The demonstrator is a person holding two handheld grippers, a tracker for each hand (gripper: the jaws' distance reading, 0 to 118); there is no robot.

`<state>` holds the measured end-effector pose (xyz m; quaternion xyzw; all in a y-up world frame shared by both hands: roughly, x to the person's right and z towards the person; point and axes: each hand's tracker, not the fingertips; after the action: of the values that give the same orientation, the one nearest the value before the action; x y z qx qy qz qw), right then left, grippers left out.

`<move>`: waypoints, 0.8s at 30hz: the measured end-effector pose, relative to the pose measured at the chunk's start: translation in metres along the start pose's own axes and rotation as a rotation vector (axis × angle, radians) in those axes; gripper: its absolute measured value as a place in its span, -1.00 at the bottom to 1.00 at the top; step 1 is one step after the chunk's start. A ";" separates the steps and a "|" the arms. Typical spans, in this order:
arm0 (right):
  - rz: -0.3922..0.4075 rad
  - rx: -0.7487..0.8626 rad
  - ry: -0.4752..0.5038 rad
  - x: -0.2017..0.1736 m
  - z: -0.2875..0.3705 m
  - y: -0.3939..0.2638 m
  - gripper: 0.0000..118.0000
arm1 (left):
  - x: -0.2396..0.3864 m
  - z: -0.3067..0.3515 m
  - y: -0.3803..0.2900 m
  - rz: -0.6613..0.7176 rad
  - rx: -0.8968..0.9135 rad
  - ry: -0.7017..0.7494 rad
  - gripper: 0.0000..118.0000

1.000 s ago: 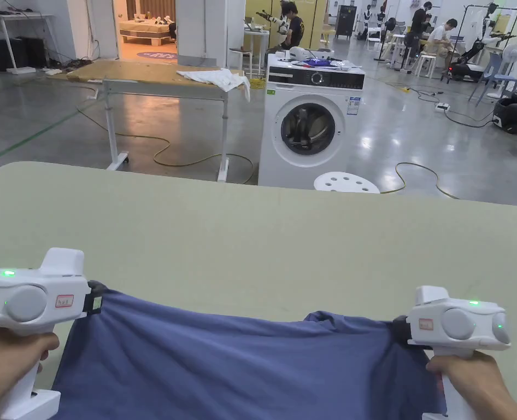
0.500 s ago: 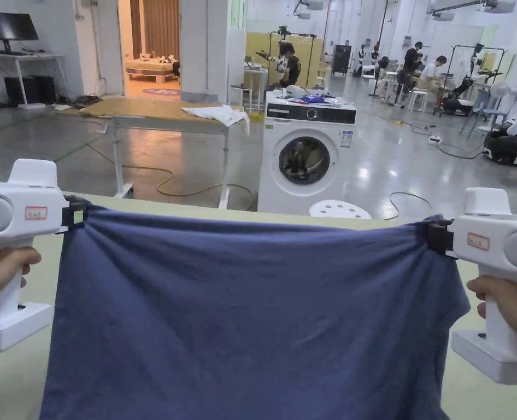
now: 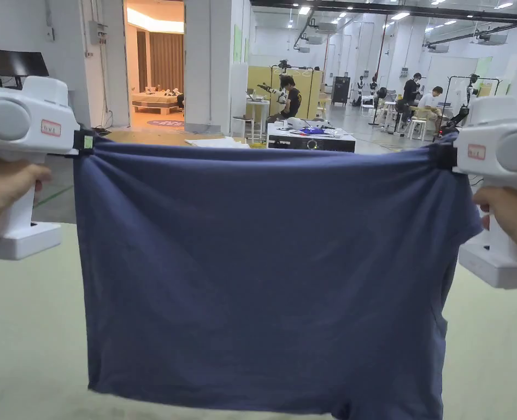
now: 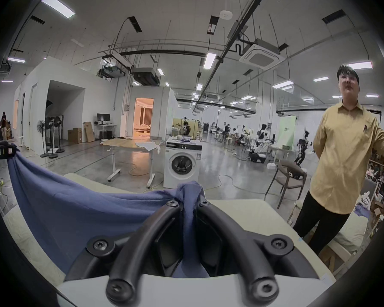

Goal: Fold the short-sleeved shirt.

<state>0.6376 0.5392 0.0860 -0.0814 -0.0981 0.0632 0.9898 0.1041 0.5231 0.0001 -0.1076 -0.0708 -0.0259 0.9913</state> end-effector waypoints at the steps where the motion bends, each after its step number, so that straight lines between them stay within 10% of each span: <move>1: 0.005 0.005 -0.004 -0.001 -0.003 0.010 -0.91 | 0.000 -0.002 0.008 0.001 0.004 0.004 -1.00; 14: 0.015 0.071 -0.025 0.010 -0.057 0.069 -0.91 | 0.008 -0.022 0.074 -0.042 0.093 0.058 -1.00; 24: 0.046 0.039 0.003 0.007 -0.045 -0.010 -0.91 | 0.009 -0.024 -0.013 -0.004 0.053 0.043 -1.00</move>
<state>0.6548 0.5235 0.0451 -0.0644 -0.0936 0.0877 0.9896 0.1148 0.5045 -0.0188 -0.0806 -0.0504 -0.0282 0.9951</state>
